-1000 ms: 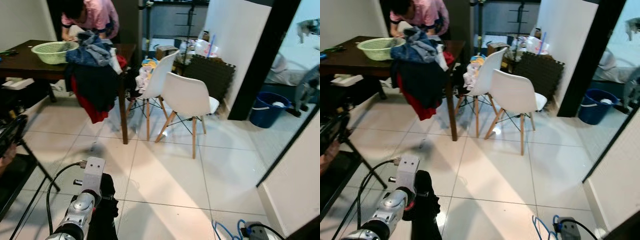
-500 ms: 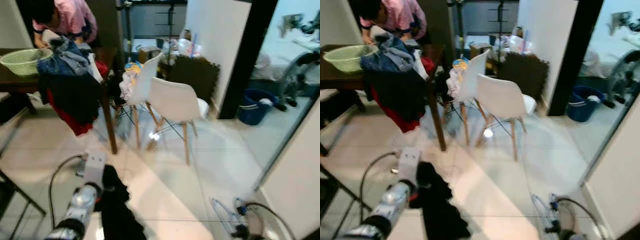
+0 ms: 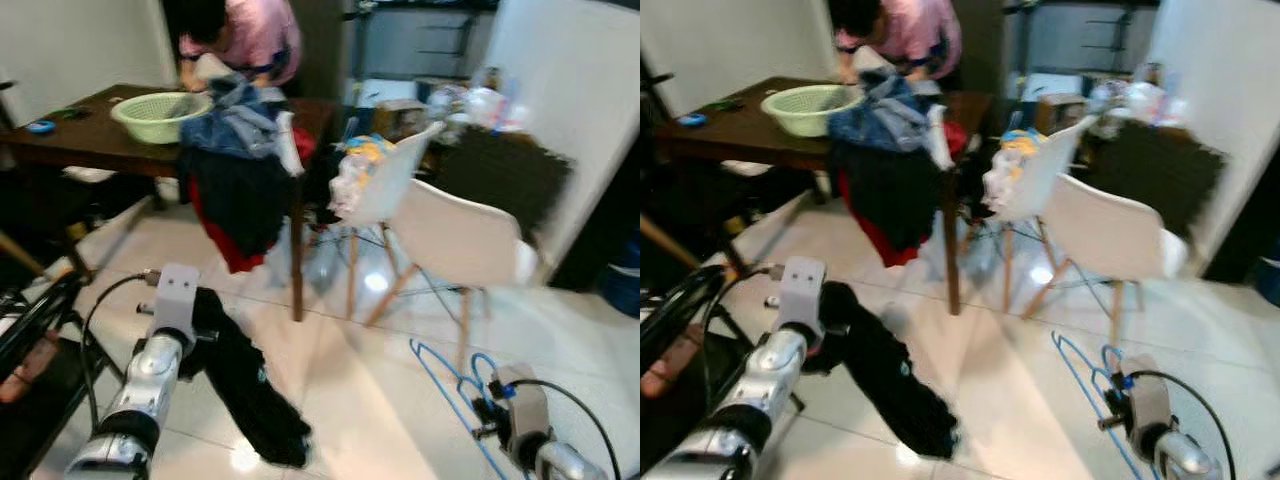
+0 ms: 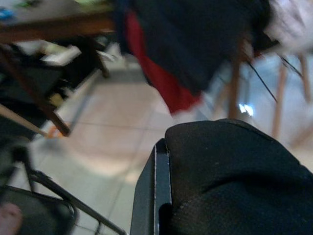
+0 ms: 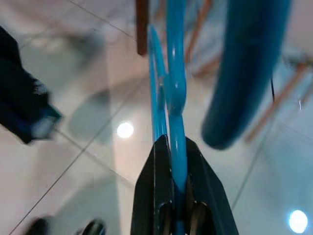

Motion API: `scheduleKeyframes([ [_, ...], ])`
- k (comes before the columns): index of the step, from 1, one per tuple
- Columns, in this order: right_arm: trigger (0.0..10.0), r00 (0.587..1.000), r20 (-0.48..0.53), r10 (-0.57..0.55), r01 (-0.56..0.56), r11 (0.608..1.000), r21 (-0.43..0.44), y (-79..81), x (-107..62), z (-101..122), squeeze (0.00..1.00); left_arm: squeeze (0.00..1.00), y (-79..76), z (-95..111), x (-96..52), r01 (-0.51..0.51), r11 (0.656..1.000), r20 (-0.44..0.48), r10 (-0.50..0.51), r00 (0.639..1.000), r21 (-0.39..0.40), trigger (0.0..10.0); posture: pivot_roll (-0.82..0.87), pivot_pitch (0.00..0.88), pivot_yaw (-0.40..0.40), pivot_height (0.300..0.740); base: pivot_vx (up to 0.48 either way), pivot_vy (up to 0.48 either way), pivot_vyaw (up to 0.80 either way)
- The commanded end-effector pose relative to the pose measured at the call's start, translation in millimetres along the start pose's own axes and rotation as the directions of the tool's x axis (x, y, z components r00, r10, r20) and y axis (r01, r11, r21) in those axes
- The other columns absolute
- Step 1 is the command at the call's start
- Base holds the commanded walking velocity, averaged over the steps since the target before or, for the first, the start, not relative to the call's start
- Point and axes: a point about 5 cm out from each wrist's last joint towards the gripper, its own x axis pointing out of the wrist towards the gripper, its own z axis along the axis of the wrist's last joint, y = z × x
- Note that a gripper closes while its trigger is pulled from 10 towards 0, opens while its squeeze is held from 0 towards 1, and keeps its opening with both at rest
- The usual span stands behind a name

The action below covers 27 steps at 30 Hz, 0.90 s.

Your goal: Hang hanger

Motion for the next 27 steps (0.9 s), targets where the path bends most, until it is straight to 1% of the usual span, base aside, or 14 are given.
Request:
scheduleKeyframes([
  [1,10.0,0.999,0.05,-0.005,0.006,1.0,-0.007,2.8,5.9,12,0.0,0.0,11.0,15,4.7,-0.034,0.999,0.062,0.034,0.997,-0.01,10.0,0.21,0.0,-0.003,0.74,0.401,0.0,0.0],
  [4,10.0,0.999,0.05,-0.005,0.006,1.0,-0.007,2.8,5.9,12,0.0,0.0,11.0,15,4.7,-0.034,0.999,0.062,0.034,0.997,-0.01,10.0,0.21,0.0,-0.003,0.74,0.401,0.0,0.0],
  [5,10.0,0.997,0.078,0.005,-0.004,1.0,-0.004,5.9,8.4,18,0.0,0.0,13.7,36,9.2,-0.041,0.999,0.139,0.043,0.989,-0.013,10.0,0.21,0.0,-0.008,0.74,0.405,0.0,0.0],
  [6,10.0,0.997,0.078,0.005,-0.004,1.0,-0.004,5.9,8.4,18,0.0,0.0,13.7,36,9.2,-0.041,0.999,0.139,0.043,0.989,-0.013,10.0,0.21,0.0,-0.008,0.74,0.405,0.0,0.0],
  [9,10.0,0.995,0.102,0.022,-0.021,1.0,-0.01,10.3,11.0,24,0.0,0.0,17.1,68,13.8,-0.056,0.998,0.245,0.059,0.968,-0.017,10.0,0.21,0.0,-0.008,0.74,0.405,0.0,0.0],
  [14,10.0,0.993,0.117,0.026,-0.025,1.0,-0.011,12.0,12.7,28,0.0,0.0,18.9,93,16.7,-0.062,0.997,0.316,0.071,0.946,-0.038,10.0,0.21,0.0,-0.01,0.74,0.406,0.0,0.0],
  [16,10.0,0.992,0.122,0.026,-0.025,1.0,-0.011,12.4,13.3,30,0.0,0.0,19.5,117,17.7,-0.055,0.997,0.38,0.07,0.922,-0.05,10.0,0.21,0.0,-0.01,0.74,0.411,0.0,0.0],
  [18,10.0,0.992,0.122,0.026,-0.025,1.0,-0.011,12.4,13.3,30,0.0,0.0,19.5,117,17.7,-0.055,0.997,0.38,0.07,0.922,-0.05,10.0,0.21,0.0,-0.01,0.74,0.416,0.0,0.0],
  [19,10.0,0.992,0.124,0.026,-0.024,1.0,-0.012,12.4,13.4,30,0.0,0.0,19.8,127,17.5,-0.052,0.997,0.408,0.069,0.91,-0.053,10.0,0.21,0.0,-0.01,0.74,0.405,0.0,0.0],
  [22,10.0,0.992,0.125,0.026,-0.024,1.0,-0.012,12.1,13.3,31,0.0,0.0,20.2,137,16.9,-0.051,0.997,0.436,0.07,0.897,-0.055,10.0,0.21,0.0,-0.01,0.74,0.407,0.0,0.0],
  [23,10.0,0.992,0.127,0.026,-0.025,1.0,-0.01,11.5,13.1,31,0.0,0.0,21.3,150,16.3,-0.051,0.997,0.47,0.073,0.88,-0.059,10.0,0.21,0.0,-0.01,0.74,0.409,0.0,0.0],
  [24,10.0,0.992,0.127,0.026,-0.025,1.0,-0.01,11.5,13.1,31,0.0,0.0,21.3,150,16.3,-0.051,0.997,0.47,0.073,0.88,-0.059,10.0,0.21,0.0,-0.01,0.74,0.409,0.0,0.0],
  [25,10.0,0.991,0.13,0.026,-0.025,1.0,-0.009,10.8,12.8,31,0.0,0.0,23.7,165,15.0,-0.053,0.996,0.504,0.08,0.86,-0.067,10.0,0.21,0.0,-0.009,0.74,0.412,0.0,0.0],
  [27,10.0,0.991,0.13,0.026,-0.025,1.0,-0.009,10.8,12.8,31,0.0,0.0,23.7,165,15.0,-0.053,0.996,0.504,0.08,0.86,-0.067,10.0,0.21,0.0,-0.009,0.74,0.412,0.0,0.0],
])
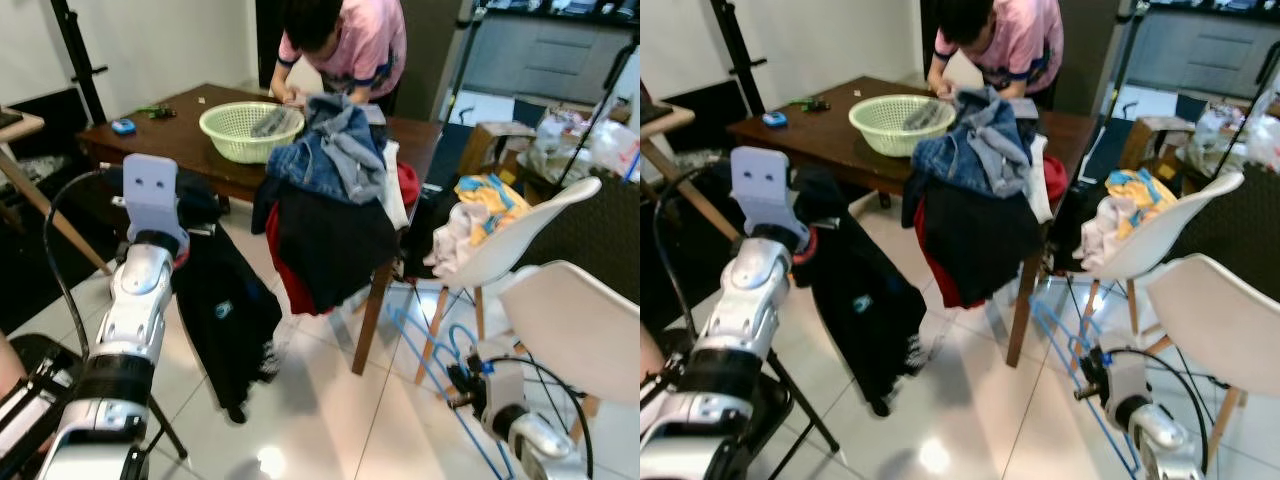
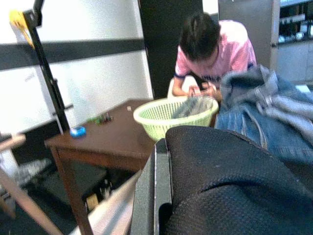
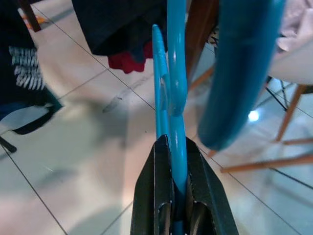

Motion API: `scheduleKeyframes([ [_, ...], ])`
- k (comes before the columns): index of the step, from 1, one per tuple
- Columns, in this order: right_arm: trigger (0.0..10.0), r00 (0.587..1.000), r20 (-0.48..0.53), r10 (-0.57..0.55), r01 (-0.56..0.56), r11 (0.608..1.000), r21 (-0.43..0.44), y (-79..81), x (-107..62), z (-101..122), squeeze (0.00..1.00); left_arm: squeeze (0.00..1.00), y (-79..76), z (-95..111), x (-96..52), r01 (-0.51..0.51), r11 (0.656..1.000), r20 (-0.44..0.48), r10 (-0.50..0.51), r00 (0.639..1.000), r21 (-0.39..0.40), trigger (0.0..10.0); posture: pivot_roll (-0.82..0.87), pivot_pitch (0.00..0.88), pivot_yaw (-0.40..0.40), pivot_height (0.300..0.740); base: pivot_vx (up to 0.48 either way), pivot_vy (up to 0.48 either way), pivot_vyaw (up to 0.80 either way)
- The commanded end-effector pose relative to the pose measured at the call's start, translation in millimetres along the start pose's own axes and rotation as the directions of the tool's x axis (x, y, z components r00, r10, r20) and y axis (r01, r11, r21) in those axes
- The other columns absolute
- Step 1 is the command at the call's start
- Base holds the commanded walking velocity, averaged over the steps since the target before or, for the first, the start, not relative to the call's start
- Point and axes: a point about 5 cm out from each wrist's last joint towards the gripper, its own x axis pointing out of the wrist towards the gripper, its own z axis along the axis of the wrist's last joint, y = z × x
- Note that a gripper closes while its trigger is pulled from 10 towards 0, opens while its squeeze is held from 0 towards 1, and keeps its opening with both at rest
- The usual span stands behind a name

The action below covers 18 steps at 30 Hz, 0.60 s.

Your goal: Hang hanger

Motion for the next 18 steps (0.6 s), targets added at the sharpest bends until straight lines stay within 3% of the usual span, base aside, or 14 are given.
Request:
scheduleKeyframes([
  [1,10.0,1.0,0.0,-0.008,0.008,1.0,0.005,-3.1,-1.3,0,0.0,0.0,3.5,26,10.4,-0.006,1.0,0.087,0.007,0.996,-0.008,10.0,0.22,0.0,-0.009,0.74,0.409,0.0,0.0],
  [5,10.0,1.0,-0.004,-0.01,0.01,1.0,0.012,-4.5,-1.8,0,0.0,0.0,8.2,40,17.3,-0.008,1.0,0.123,0.01,0.992,-0.014,10.0,0.22,0.0,-0.008,0.74,0.412,0.0,0.0],
  [10,10.0,1.0,-0.018,-0.01,0.01,1.0,0.012,-6.1,-3.8,-3,0.0,0.0,7.8,51,21.1,0.006,0.999,0.143,0.0,0.99,-0.041,10.0,0.21,0.0,-0.005,0.74,0.409,0.0,-0.66],
  [13,10.0,1.0,-0.021,-0.011,0.012,1.0,0.015,-7.8,-5.4,-4,0.0,0.0,6.1,66,25.0,0.017,0.998,0.184,-0.006,0.983,-0.057,10.0,0.21,0.0,-0.006,0.74,0.411,0.0,-0.27],
  [15,10.0,1.0,-0.02,-0.014,0.015,1.0,0.018,-9.7,-7.1,-5,0.0,0.0,6.7,90,30.7,0.033,0.997,0.246,-0.015,0.969,-0.072,10.0,0.21,0.0,-0.006,0.74,0.409,0.0,0.0],
  [18,10.0,1.0,-0.021,-0.015,0.016,1.0,0.018,-10.6,-7.6,-5,0.0,0.0,7.5,102,33.0,0.039,0.995,0.271,-0.012,0.962,-0.096,10.0,0.21,0.0,-0.007,0.74,0.409,0.0,0.0],
])
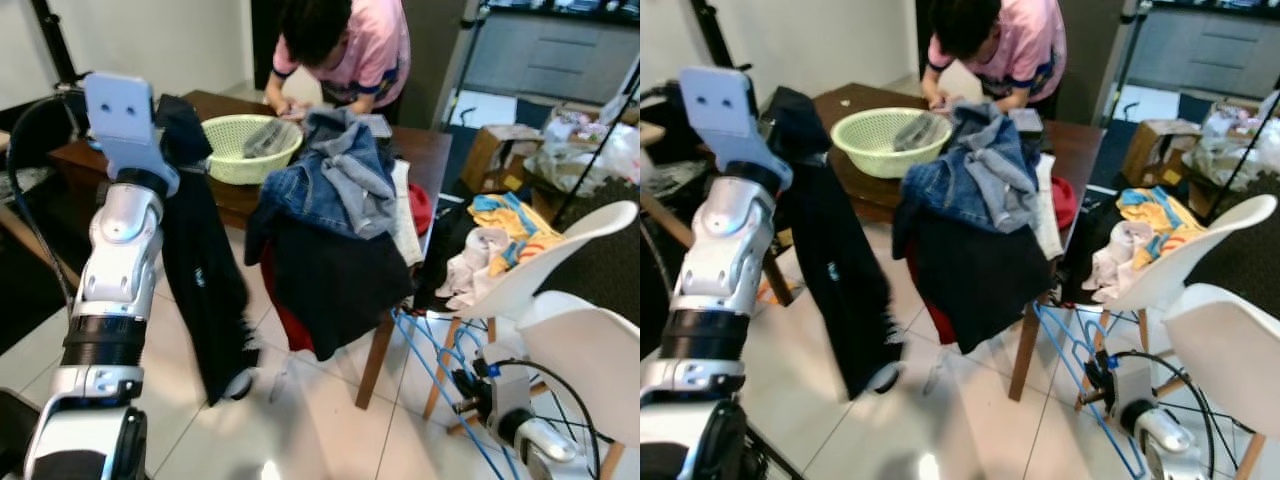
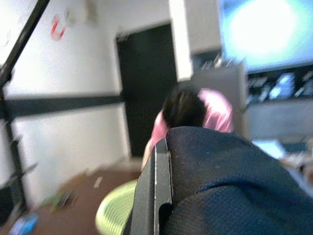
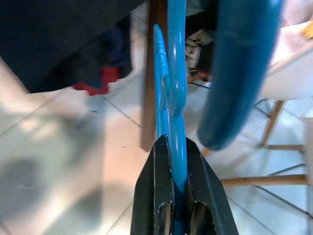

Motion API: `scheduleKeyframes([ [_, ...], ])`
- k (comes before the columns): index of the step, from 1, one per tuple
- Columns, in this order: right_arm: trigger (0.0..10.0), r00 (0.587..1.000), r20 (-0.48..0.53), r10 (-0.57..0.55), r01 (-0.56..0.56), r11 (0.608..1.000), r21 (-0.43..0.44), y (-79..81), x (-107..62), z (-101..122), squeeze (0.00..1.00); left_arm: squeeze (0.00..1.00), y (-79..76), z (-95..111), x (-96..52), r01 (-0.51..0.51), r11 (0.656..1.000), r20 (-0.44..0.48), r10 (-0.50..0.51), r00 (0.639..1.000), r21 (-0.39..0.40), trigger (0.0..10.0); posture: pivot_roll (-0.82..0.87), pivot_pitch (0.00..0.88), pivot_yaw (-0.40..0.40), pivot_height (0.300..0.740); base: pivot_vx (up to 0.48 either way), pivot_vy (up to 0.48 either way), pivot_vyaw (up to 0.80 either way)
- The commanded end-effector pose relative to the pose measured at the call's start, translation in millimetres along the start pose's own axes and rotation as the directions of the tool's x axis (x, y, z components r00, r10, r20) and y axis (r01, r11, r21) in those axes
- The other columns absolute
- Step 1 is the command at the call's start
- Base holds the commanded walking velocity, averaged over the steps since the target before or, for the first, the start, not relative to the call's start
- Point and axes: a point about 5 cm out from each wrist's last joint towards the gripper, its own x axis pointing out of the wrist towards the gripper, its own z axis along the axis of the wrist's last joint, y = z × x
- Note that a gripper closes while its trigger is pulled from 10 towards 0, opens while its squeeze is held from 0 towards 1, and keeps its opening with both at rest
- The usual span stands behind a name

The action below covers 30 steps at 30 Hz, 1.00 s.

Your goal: Hang hanger

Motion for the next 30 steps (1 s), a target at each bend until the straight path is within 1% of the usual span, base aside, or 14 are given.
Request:
scheduleKeyframes([
  [1,10.0,1.0,0.008,0.008,-0.008,1.0,0.019,3.2,1.9,0,0.0,0.0,6.2,22,6.8,-0.02,0.999,0.064,0.022,0.998,-0.04,10.0,0.21,0.0,-0.008,0.74,0.409,0.0,0.0],
  [2,10.0,1.0,0.008,0.008,-0.008,1.0,0.019,3.2,1.9,0,0.0,0.0,6.2,22,6.8,-0.02,0.999,0.064,0.022,0.998,-0.04,10.0,0.21,0.0,-0.008,0.74,0.409,0.0,0.0],
  [3,10.0,1.0,0.007,0.008,-0.008,1.0,0.019,2.8,1.8,0,0.0,0.0,5.2,29,9.4,-0.016,0.998,0.08,0.021,0.997,-0.06,10.0,0.21,0.0,-0.008,0.74,0.409,0.0,0.0],
  [5,10.0,1.0,0.007,0.008,-0.008,1.0,0.019,2.8,1.8,0,0.0,0.0,5.2,29,9.4,-0.016,0.998,0.08,0.021,0.997,-0.06,10.0,0.21,0.0,-0.008,0.74,0.409,0.0,0.0],
  [8,10.0,1.0,0.003,0.009,-0.009,1.0,0.022,1.6,0.9,-1,0.0,0.0,3.5,61,20.0,0.001,0.998,0.173,0.01,0.985,-0.065,10.0,0.21,0.0,-0.009,0.74,0.41,0.0,0.0],
  [9,10.0,1.0,0.001,0.009,-0.01,1.0,0.023,1.3,0.6,-1,0.0,0.0,4.7,68,22.5,0.0,0.998,0.193,0.012,0.981,-0.062,10.0,0.21,0.0,-0.009,0.74,0.409,0.0,0.0],
  [10,10.0,1.0,0.001,0.009,-0.01,1.0,0.023,1.3,0.6,-1,0.0,0.0,4.7,68,22.5,0.0,0.998,0.193,0.012,0.981,-0.062,10.0,0.21,0.0,-0.009,0.74,0.409,0.0,0.0],
  [12,10.0,1.0,-0.002,0.01,-0.01,1.0,0.024,0.7,-0.3,-2,0.0,0.0,13.2,88,29.4,-0.02,0.998,0.243,0.032,0.969,-0.051,10.0,0.21,0.0,-0.01,0.74,0.412,0.0,0.0],
  [13,10.0,1.0,-0.002,0.01,-0.01,1.0,0.024,0.7,-0.3,-2,0.0,0.0,13.2,88,29.4,-0.02,0.998,0.243,0.032,0.969,-0.051,10.0,0.21,0.0,-0.01,0.74,0.412,0.0,0.0],
  [18,10.0,1.0,-0.018,0.003,-0.003,1.0,0.029,-0.7,-1.5,-5,0.0,0.0,24.2,112,39.2,-0.026,0.999,0.308,0.032,0.951,-0.024,10.0,0.21,0.0,-0.009,0.74,0.411,0.0,0.0],
  [23,10.0,0.999,-0.036,-0.002,0.003,1.0,0.03,-1.6,-1.8,-7,0.0,0.0,28.9,116,43.7,-0.034,0.999,0.315,0.037,0.948,-0.015,10.0,0.22,0.0,-0.006,0.74,0.412,0.0,-0.8],
  [25,10.0,0.999,-0.043,-0.006,0.007,1.0,0.024,-2.2,-2.2,-8,0.0,0.0,26.5,114,45.6,-0.026,0.999,0.303,0.036,0.952,-0.035,10.0,0.21,0.0,-0.005,0.74,0.412,0.0,-0.8],
  [27,10.0,0.999,-0.045,-0.008,0.009,1.0,0.023,-2.7,-2.4,-8,0.0,0.0,22.8,111,46.5,-0.016,0.998,0.292,0.033,0.956,-0.059,10.0,0.21,0.0,-0.005,0.74,0.412,0.0,-0.8],
  [30,10.0,0.999,-0.048,-0.025,0.027,0.999,0.029,-5.0,-3.5,-9,0.0,0.0,9.1,106,46.0,0.031,0.995,0.275,-0.005,0.961,-0.093,10.0,0.21,0.0,-0.003,0.74,0.41,0.0,-0.67],
])
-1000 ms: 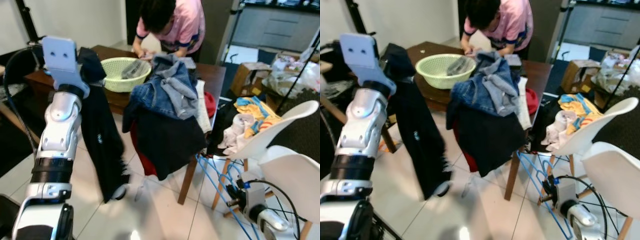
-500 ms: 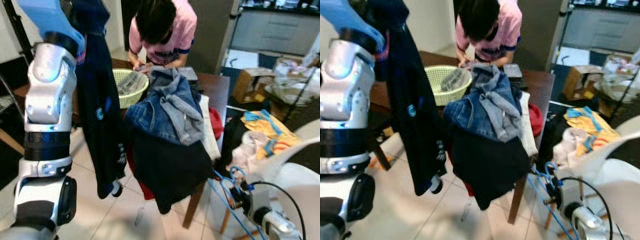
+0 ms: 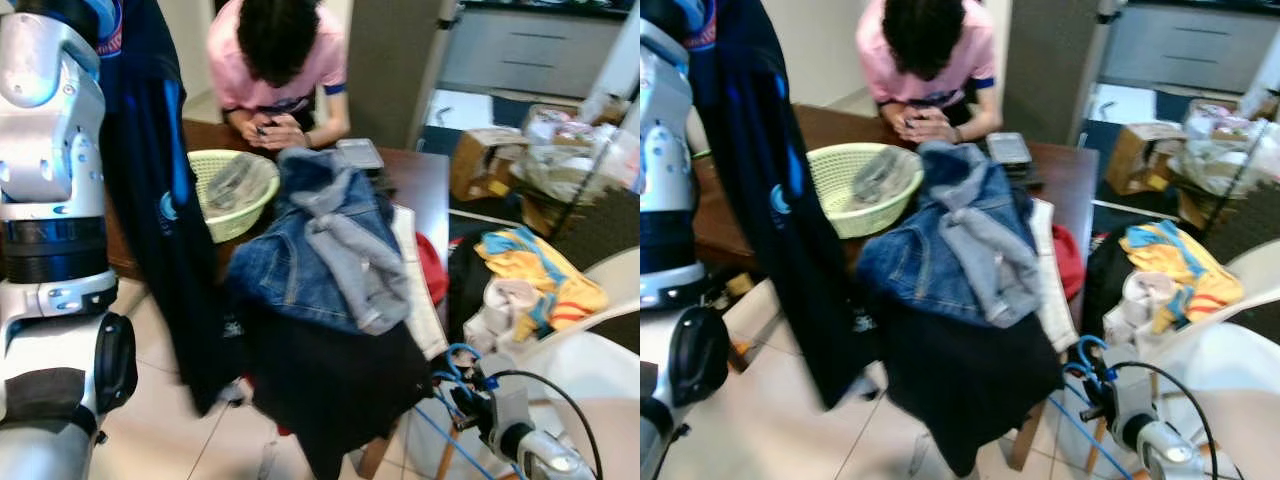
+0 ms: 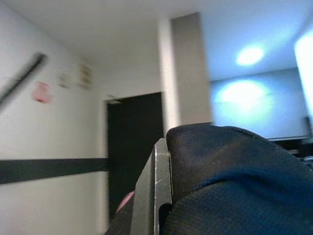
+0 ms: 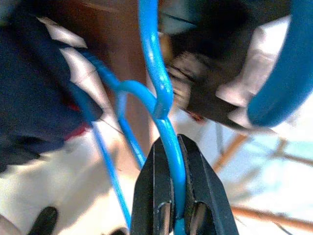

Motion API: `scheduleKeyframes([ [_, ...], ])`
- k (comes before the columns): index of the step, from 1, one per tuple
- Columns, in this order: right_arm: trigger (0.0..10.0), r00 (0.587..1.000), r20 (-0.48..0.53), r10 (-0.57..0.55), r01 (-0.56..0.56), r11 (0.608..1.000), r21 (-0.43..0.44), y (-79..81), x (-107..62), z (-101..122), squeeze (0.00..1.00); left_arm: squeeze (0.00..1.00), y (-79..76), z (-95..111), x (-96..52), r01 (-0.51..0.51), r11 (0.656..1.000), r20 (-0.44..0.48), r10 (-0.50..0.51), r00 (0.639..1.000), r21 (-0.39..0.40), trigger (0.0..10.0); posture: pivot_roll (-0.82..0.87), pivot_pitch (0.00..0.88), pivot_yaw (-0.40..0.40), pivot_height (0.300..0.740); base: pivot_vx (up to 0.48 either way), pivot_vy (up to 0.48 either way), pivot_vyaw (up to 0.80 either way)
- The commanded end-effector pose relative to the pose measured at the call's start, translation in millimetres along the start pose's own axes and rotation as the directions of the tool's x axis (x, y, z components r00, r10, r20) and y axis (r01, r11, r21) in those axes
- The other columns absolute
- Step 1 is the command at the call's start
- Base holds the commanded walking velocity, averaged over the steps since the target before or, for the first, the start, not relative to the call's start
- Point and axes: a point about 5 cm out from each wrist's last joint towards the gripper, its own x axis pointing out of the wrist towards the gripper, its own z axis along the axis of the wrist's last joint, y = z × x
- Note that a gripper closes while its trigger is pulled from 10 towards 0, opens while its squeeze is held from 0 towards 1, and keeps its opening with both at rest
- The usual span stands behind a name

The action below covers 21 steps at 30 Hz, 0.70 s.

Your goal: Hang hanger

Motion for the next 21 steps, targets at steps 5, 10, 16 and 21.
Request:
scheduleKeyframes([
  [5,10.0,0.993,0.04,-0.112,0.111,0.994,0.017,-20.6,-5.9,9,0.0,0.0,-13.0,-1,-0.2,0.043,0.998,-0.005,-0.044,0.999,-0.049,10.0,0.21,0.0,-0.003,0.74,0.409,0.0,-0.08],
  [10,10.0,0.992,0.033,-0.119,0.119,0.993,0.012,-21.7,-7.7,7,0.0,0.0,-31.7,-45,-20.2,0.093,0.983,-0.215,-0.126,0.968,-0.158,10.0,0.2,0.0,0.004,0.74,0.082,0.0,0.0],
  [16,10.0,0.994,0.026,-0.11,0.11,0.994,0.005,-20.4,-8.9,4,0.0,0.0,-41.5,-107,-71.5,0.13,0.969,-0.546,-0.227,0.807,-0.211,10.0,0.21,0.0,-0.002,0.74,0.0,0.0,0.0],
  [21,10.0,0.995,0.021,-0.101,0.101,0.995,0.0,-19.2,-9.1,3,0.0,0.81,-56.1,-130,-112.2,0.214,0.925,-0.654,-0.373,0.658,-0.313,10.0,0.21,0.0,-0.002,0.74,0.0,0.0,0.0],
])
